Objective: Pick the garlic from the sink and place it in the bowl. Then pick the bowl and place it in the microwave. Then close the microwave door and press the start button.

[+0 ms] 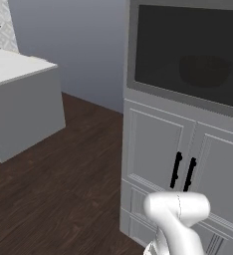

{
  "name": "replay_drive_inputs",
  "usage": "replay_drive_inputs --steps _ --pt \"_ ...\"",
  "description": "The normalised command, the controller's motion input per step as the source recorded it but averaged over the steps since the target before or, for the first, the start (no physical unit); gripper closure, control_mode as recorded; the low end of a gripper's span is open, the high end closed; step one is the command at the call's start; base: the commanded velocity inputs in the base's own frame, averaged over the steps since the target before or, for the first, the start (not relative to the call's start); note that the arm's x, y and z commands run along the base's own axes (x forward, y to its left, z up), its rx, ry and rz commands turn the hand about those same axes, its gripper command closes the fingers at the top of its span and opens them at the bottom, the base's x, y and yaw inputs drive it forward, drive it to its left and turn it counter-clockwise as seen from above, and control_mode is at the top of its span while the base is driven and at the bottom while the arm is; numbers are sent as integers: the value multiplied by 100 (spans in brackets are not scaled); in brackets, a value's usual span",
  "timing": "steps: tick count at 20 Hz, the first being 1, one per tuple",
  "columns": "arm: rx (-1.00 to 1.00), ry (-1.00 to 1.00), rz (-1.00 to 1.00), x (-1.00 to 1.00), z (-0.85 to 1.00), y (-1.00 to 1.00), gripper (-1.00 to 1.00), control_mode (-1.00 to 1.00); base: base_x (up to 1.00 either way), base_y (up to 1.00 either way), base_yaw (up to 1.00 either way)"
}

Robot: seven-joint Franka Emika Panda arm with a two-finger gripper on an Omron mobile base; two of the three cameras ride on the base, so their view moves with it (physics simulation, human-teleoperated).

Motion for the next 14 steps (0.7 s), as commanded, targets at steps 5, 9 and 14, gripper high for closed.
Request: replay_drive_inputs --steps 5,9,14 --pt "0 0 0 15 -3 -16 100 -100 0 0 0" --pt "0 0 0 21 -7 -9 100 -100 0 0 0" --pt "0 0 0 18 -6 -16 100 -100 0 0 0"
